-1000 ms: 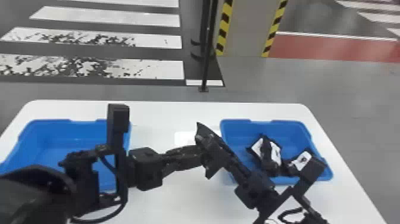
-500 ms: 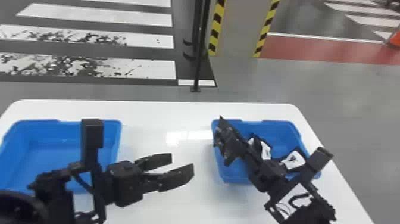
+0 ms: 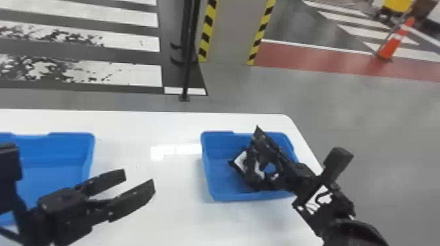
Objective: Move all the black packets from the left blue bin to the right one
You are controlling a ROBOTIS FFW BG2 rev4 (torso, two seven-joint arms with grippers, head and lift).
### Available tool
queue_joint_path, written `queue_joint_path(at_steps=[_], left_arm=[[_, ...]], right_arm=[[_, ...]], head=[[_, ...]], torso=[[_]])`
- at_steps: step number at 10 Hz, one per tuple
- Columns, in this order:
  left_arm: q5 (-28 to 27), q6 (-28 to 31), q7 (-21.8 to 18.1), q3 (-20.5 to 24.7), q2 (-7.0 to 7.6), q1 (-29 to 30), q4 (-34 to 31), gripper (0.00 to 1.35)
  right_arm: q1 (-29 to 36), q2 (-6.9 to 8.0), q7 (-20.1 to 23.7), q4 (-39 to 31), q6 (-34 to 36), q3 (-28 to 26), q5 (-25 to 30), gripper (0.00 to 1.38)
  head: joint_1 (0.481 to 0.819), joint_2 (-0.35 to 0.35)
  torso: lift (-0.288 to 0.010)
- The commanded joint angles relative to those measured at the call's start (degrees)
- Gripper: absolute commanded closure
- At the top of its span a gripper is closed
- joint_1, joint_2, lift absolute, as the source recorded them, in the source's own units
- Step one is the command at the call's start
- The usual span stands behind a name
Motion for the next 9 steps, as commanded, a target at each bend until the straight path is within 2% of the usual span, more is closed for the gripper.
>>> queue_joint_path(at_steps=[1, 2, 3, 4, 6, 9], left_arm=[[0.0, -0.4, 0.0, 2.8, -0.73, 2.7, -1.5, 0.17], [0.0, -1.1, 0.0, 4.2, -1.08, 4.3, -2.2, 0.17], [-0.1, -2.6, 0.0, 5.4, -1.44, 5.5, -2.8, 0.17], [-0.4, -6.3, 0.0, 6.6, -1.96, 6.5, -3.2, 0.17], [-2.5, -17.3, 0.1, 10.2, -3.46, 10.0, -3.2, 0.17], [-5.1, -35.5, 2.5, 12.5, -6.18, 20.6, -3.2, 0.17]], right_arm=[[-0.2, 0.04, 0.0, 0.7, -0.5, -0.9, 0.3, 0.61], [0.2, 0.04, 0.0, 0.7, -1.6, -0.9, 0.8, 0.23], [0.9, 0.13, 0.0, 0.2, -3.0, -0.9, 1.7, 0.07], [3.2, 0.48, 0.0, -2.7, -4.5, -0.9, 3.3, 0.12], [9.9, 1.97, 0.0, -10.4, -8.6, 0.2, 6.6, 0.14], [21.6, 6.19, -0.7, -21.5, -15.1, 1.4, 12.2, 0.14]], head=[[0.695, -0.311], [0.695, -0.313], [0.695, -0.305], [0.695, -0.295], [0.695, -0.268], [0.695, -0.133]], torso=[[-0.14], [-0.14], [-0.14], [-0.14], [-0.14], [-0.14]])
